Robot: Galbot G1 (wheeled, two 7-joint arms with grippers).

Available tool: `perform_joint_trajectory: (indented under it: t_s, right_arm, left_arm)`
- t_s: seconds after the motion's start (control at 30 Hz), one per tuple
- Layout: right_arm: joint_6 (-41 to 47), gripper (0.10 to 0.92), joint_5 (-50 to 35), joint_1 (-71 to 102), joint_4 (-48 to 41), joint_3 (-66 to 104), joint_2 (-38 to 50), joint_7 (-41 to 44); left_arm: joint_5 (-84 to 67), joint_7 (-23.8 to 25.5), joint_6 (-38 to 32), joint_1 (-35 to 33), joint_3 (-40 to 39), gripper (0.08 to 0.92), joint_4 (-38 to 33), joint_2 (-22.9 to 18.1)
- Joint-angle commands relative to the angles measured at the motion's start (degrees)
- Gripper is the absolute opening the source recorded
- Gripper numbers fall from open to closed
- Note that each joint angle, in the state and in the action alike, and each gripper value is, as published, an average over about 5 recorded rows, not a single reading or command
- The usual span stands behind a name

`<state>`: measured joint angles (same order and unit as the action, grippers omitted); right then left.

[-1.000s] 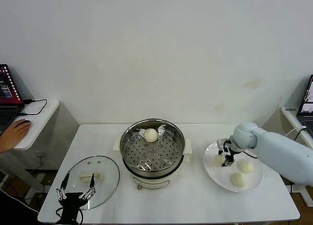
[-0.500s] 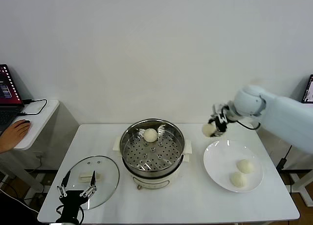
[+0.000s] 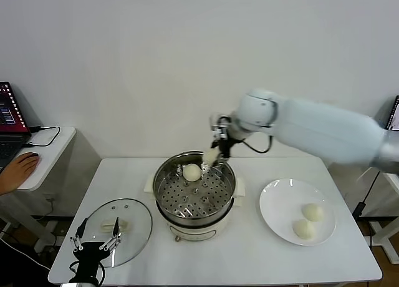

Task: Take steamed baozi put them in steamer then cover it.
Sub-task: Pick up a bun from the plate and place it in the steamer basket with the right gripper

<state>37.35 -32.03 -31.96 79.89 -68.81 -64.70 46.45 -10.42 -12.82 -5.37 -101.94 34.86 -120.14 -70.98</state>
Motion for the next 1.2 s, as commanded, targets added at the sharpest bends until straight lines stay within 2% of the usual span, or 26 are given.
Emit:
perform_joint_trajectory:
  t_s: [0.03,0.3,0.77,0.87,1.03,1.2]
  right_arm:
    - [4.25,0.585,-5.81,2.9,-5.95,-1.37,-13.93,-4.15]
    - [4.38,0.585,-3.8,5.83,-8.5,-2.55,-16.89,-4.2]
    - [4.4,0.595,-2.18,7.14,-8.51,-3.65,-15.81,-3.95]
    - [4.4,0.631,-1.78,6.85,-7.65,-3.69,-14.61,-3.24]
    - [4.29,0.764,-1.69,2.99,-3.98,-2.69,-10.58,0.36]
    - [3.19,0.82,0.44,-3.57,4.21,-2.91,-1.31,6.61]
  left_arm:
    - [-0.03,0.01,-0.04,0.16,-0.05,0.823,0.33,-0.22]
    - [-0.07,0.02,-0.07,0.24,-0.1,0.823,0.03,-0.46]
    - [-0.11,-0.02,-0.14,0.21,-0.32,0.823,-0.08,-0.7]
    - [-0.05,-0.04,-0.14,0.14,-0.38,0.823,-0.06,-0.79]
    - [0.02,-0.05,-0.11,0.13,-0.46,0.823,-0.07,-0.78]
    - [0.02,0.01,0.06,0.41,-0.73,0.823,-0.29,-0.69]
